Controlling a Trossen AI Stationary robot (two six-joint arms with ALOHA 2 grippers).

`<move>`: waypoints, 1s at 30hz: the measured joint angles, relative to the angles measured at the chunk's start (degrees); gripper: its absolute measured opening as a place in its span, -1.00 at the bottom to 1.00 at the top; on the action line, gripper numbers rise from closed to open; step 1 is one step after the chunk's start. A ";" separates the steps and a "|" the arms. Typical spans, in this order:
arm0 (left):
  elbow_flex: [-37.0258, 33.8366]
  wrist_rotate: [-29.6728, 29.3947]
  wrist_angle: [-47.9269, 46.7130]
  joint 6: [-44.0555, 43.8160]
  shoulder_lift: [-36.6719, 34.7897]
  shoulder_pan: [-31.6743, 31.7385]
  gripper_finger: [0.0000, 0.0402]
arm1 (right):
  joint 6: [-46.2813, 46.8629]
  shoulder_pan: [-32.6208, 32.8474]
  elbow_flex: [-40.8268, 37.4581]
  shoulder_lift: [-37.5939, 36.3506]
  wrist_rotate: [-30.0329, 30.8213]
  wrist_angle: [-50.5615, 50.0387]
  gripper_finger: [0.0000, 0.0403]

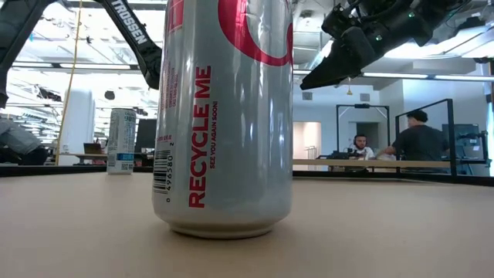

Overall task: Place canned beverage on shelf
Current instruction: Put the red soda can on the shelf aligned with the other red soda can, then put the top silver soda can on the shelf

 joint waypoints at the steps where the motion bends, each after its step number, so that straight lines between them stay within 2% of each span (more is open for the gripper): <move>1: 0.00 0.16 0.00 -0.01 -0.04 0.00 -1.00 | -0.34 0.00 0.00 0.00 0.00 0.00 0.64; 11: 0.00 2.23 -0.20 0.17 -0.12 -0.01 -1.00 | -1.24 -1.25 0.00 0.00 0.00 0.28 0.64; 15: 0.00 1.49 -2.08 0.91 -2.89 0.53 -1.00 | -0.43 -1.22 0.00 0.00 0.00 0.24 0.64; 17: 0.02 0.64 -4.94 1.67 -5.74 0.82 -1.00 | -0.41 -1.22 0.00 0.00 0.00 -0.08 0.64; 23: 0.02 -4.26 -22.21 5.57 -15.34 1.37 -1.00 | -1.16 -1.31 0.00 0.00 0.01 -0.35 0.64; 27: 0.02 -5.76 -26.90 6.40 -20.24 2.31 -1.00 | -1.78 -1.94 0.00 0.00 0.00 0.68 0.64; 30: 0.00 -3.26 -28.26 7.61 -20.79 3.42 -1.00 | -1.79 -2.01 0.00 0.00 0.01 0.64 0.64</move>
